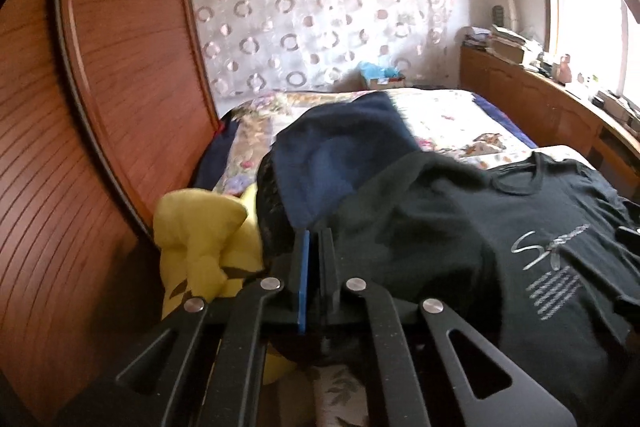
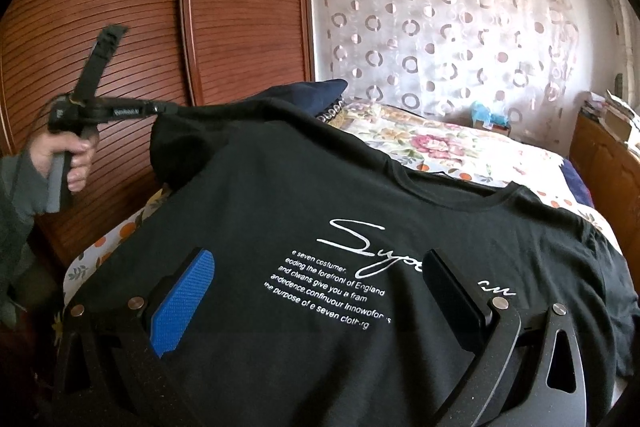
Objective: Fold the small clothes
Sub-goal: 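Grasp the folded navy garment beside the shirt with the left gripper, then carry the navy garment off the shirt and release it on the bed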
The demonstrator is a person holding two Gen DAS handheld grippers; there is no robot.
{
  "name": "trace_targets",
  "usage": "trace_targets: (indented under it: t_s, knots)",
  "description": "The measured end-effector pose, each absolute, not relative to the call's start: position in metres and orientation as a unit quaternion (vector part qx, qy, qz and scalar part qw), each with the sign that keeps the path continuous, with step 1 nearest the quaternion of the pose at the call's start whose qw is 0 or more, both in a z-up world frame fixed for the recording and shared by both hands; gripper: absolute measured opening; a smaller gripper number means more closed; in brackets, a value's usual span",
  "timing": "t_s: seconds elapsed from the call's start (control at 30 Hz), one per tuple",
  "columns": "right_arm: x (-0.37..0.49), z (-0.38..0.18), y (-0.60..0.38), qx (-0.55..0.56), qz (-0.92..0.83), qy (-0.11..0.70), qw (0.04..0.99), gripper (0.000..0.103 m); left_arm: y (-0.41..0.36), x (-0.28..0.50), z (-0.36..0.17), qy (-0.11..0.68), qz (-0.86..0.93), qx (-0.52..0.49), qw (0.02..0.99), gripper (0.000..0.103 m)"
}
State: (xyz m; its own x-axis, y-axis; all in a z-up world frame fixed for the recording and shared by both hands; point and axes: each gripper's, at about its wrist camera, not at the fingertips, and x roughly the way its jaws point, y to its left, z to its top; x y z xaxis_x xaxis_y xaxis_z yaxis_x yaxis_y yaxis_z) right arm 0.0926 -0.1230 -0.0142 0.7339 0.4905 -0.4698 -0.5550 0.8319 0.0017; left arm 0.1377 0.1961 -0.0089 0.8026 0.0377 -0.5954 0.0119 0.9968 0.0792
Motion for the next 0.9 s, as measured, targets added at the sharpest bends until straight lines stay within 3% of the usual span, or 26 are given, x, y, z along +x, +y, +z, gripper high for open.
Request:
trace_targets:
  t_s: [0.23, 0.63, 0.9]
  knots:
    - [0.094, -0.011, -0.133, -0.06, 0.274, 0.23, 0.932, 0.103, 0.164, 0.137, 0.025, 0.292, 0.013, 0.092, 0.952, 0.004]
    - [0.093, -0.015, -0.129, -0.051, 0.269, 0.234, 0.933, 0.103, 0.188, 0.124, -0.024, 0.354, 0.027, 0.093, 0.93, 0.004]
    - [0.091, -0.015, -0.132, -0.056, 0.267, 0.233, 0.933, 0.103, 0.176, 0.104, -0.024, 0.335, 0.007, 0.081, 0.939, 0.003]
